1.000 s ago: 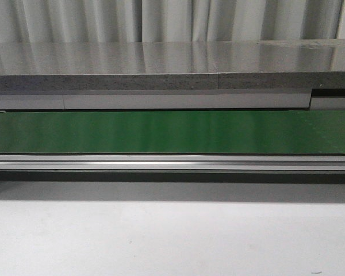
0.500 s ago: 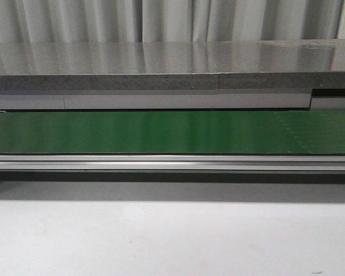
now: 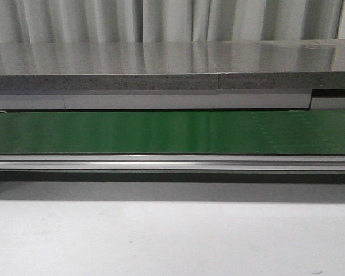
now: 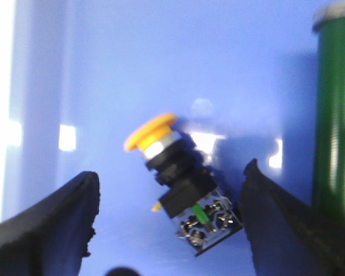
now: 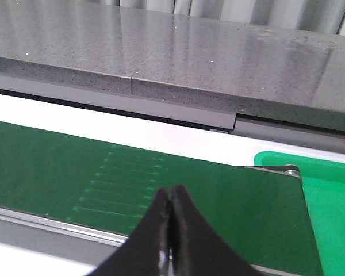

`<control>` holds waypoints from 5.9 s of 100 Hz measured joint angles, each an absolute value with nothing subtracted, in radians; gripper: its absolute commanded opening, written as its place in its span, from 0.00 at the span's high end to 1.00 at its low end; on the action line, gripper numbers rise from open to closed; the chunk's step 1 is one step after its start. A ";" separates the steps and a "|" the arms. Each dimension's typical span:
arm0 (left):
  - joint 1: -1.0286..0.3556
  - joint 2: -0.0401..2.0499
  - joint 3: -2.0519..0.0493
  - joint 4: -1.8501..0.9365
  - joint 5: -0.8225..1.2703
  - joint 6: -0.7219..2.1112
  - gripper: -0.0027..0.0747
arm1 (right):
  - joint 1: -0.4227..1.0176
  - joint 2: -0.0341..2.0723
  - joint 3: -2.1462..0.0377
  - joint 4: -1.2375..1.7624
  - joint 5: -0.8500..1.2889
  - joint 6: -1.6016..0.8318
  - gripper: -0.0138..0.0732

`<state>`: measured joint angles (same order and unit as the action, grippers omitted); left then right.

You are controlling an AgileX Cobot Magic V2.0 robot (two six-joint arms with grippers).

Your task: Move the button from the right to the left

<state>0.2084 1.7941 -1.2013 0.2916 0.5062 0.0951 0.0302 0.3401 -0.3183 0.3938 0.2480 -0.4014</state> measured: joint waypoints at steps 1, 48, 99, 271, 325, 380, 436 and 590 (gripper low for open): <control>0.208 1.784 -1.201 0.292 0.506 0.095 0.33 | 0.030 0.340 -0.318 0.394 0.248 -0.401 0.92; 0.043 1.443 -1.168 0.174 0.523 0.095 0.33 | 0.030 0.340 -0.318 0.394 0.248 -0.401 0.92; -0.155 1.071 -0.920 0.080 0.480 0.095 0.43 | 0.030 0.340 -0.318 0.394 0.248 -0.401 0.92; -0.160 0.583 -0.579 0.025 0.346 0.095 0.96 | 0.030 0.340 -0.318 0.394 0.248 -0.401 0.92; -0.160 0.508 -0.403 -0.011 0.074 0.095 0.96 | 0.030 0.340 -0.318 0.394 0.248 -0.401 0.92; -0.095 0.088 -0.027 -0.011 -0.031 0.095 0.96 | 0.030 0.340 -0.318 0.394 0.248 -0.401 0.92; -0.091 -0.005 -0.003 -0.011 -0.042 0.093 0.96 | 0.030 0.340 -0.318 0.394 0.248 -0.401 0.92; -0.091 -0.005 -0.003 -0.011 -0.043 0.093 0.96 | 0.030 0.340 -0.318 0.154 0.248 -0.170 0.92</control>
<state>-0.0907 -0.0049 -0.0025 -0.0114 -0.0433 0.0933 0.0302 0.3401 -0.3183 0.1537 0.2480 -0.1704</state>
